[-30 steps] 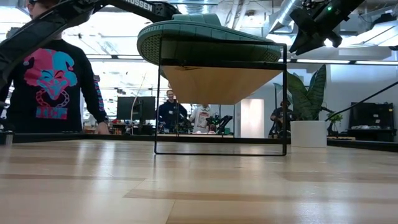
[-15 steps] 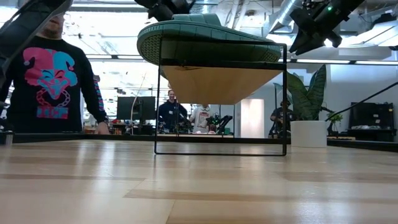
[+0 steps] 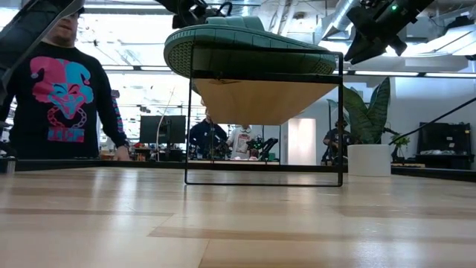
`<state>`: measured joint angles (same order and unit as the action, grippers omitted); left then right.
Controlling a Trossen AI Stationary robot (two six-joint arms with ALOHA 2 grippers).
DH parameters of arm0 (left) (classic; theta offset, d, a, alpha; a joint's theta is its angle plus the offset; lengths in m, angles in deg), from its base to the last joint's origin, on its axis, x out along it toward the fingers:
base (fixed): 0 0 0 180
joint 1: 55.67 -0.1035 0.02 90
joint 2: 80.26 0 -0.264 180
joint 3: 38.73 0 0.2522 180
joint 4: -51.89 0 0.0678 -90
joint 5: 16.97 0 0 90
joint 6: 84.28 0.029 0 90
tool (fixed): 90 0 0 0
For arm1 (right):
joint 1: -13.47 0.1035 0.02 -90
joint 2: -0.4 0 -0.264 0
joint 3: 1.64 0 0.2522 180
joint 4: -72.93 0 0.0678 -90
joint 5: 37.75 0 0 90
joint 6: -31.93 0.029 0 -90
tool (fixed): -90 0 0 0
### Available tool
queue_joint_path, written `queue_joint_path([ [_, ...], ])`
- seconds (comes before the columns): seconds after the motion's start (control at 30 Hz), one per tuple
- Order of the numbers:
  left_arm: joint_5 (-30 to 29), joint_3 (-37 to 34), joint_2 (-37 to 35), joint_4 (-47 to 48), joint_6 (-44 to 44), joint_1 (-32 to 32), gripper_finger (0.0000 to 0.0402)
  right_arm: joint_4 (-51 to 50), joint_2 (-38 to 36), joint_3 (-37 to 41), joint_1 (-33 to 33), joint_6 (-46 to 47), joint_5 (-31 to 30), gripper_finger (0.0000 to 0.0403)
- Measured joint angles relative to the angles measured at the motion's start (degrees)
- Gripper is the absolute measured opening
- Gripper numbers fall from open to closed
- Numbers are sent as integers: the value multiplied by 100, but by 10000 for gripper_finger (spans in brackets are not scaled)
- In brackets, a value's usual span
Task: Pick and place slides into the shelf
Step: Adjust the slides on the shelf
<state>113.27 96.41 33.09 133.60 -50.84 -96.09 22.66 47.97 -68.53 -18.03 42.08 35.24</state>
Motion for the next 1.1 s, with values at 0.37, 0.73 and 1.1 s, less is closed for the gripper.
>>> queue_joint_path([
  [0.37, 760, -266, 3, 143, -10, 113, 123, -81, -2, 0, 0, 2, -15, 129],
  [0.73, 969, -266, 7, -227, -6, 254, 122, -93, 0, 0, 32, 6, -13, 129],
  [1.1, 786, -266, 9, -116, 39, 259, 9, -357, -44, 0, 378, 132, -474, 129],
])
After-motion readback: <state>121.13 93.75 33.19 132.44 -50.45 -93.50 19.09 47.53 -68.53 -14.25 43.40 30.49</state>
